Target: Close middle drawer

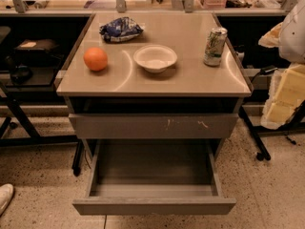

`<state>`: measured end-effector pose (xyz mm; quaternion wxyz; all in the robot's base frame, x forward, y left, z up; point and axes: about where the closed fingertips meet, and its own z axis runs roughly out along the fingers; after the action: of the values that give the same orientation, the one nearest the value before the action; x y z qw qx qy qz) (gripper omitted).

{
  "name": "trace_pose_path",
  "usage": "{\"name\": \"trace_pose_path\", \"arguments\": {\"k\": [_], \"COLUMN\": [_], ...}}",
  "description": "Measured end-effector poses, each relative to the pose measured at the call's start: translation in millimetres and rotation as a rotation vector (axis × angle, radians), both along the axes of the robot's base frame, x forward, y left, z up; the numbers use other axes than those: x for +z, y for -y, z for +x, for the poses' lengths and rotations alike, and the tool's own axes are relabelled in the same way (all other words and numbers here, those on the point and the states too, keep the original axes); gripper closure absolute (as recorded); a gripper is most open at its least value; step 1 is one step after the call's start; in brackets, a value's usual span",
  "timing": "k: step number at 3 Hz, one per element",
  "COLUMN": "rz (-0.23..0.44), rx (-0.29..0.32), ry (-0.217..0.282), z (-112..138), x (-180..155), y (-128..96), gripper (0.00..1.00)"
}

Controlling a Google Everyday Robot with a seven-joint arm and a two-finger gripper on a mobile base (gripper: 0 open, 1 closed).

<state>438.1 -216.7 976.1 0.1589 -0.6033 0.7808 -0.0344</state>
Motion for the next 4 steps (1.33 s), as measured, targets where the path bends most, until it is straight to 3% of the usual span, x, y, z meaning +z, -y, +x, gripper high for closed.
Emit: {"name": "trace_pose_path", "arguments": {"k": [1,2,3,4], "rz": [-0.001,0.005,0.038,0.048], "rx": [0.0,0.019,0.029,0.044], "ry": [0.003,-0.021,-0.076,-0.102], "z": [0,-6,-20,-40], "x": [1,-24,-75,-132], "y": [0,0,0,0], "gripper": [0.0,0.0,0.0,0.18]}}
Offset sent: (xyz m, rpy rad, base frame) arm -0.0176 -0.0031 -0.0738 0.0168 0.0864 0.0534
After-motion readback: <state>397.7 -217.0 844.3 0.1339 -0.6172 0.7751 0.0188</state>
